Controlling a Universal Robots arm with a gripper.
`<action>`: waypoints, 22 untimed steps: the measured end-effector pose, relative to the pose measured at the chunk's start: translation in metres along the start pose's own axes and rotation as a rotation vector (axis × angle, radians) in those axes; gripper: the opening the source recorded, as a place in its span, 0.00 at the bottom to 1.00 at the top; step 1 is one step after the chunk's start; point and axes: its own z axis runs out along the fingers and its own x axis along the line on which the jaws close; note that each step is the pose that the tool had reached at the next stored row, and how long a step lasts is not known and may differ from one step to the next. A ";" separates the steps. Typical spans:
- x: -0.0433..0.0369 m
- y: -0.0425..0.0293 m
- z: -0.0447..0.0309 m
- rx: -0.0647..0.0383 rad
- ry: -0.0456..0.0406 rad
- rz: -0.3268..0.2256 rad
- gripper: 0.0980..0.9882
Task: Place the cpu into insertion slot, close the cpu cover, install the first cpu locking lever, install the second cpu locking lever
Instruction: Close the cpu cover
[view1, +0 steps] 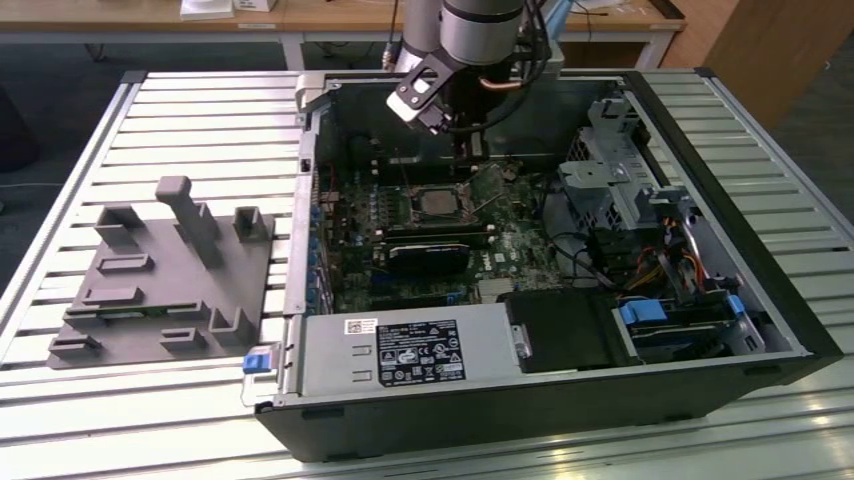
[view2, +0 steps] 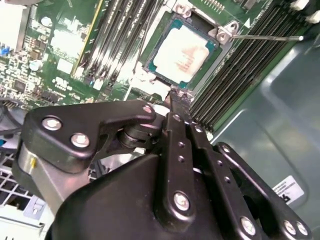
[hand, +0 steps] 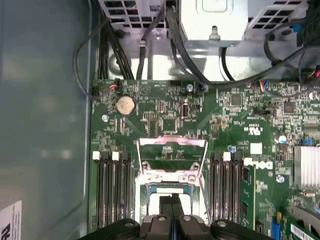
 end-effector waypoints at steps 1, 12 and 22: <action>0.0001 0.0001 -0.0009 0.000 0.0000 0.000 0.01; 0.0004 0.0093 -0.0068 0.001 0.0052 -0.022 0.01; 0.0004 0.0235 -0.0060 0.004 0.0076 -0.079 0.01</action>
